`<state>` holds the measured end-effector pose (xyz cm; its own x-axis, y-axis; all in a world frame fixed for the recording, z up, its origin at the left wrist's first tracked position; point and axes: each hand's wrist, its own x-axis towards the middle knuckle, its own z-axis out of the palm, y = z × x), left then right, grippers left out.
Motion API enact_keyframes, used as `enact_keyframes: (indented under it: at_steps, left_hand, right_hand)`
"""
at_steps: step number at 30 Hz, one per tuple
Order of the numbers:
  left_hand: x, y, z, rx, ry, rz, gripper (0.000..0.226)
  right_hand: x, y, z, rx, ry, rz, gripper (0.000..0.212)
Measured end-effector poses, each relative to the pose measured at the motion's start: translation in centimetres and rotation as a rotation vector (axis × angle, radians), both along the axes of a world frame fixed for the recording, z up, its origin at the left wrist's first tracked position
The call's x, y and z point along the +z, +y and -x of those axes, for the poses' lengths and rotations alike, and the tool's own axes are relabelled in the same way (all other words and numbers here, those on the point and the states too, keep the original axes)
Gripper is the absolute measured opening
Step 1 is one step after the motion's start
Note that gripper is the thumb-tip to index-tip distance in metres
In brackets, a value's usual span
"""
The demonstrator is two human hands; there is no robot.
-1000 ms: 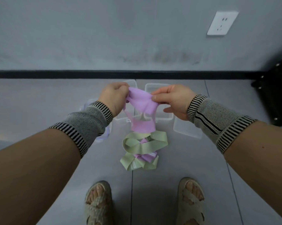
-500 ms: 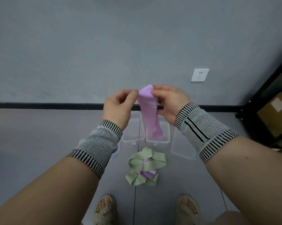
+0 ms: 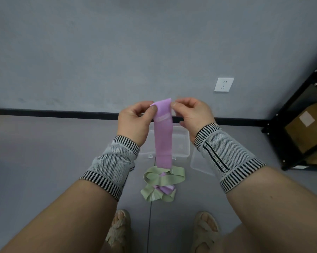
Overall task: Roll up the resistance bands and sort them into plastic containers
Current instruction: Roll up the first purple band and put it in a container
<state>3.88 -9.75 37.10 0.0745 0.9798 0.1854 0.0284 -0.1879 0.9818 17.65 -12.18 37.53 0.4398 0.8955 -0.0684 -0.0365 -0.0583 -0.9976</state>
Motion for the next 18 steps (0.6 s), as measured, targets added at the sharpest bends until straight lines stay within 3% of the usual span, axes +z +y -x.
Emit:
enact_keyframes:
  at_steps: [2, 7, 12, 18]
  left_hand:
    - [-0.4, -0.1, 0.6, -0.036, 0.03, 0.034, 0.012]
    - [-2.3, -0.2, 1.2, -0.115, 0.065, 0.12, 0.026]
    - [-4.1, 0.1, 1.4, -0.179, 0.189, 0.157, 0.021]
    - [-5.8, 0.5, 0.8, 0.064, 0.212, 0.081, 0.011]
  right_hand:
    - [-1.1, -0.3, 0.1, -0.045, -0.062, -0.004, 0.01]
    - [-3.6, -0.7, 1.3, 0.151, -0.077, -0.039, 0.03]
    - [-5.5, -0.7, 1.6, 0.145, -0.032, -0.014, 0.011]
    - [-7.1, -0.4, 1.7, -0.016, -0.067, -0.009, 0.013]
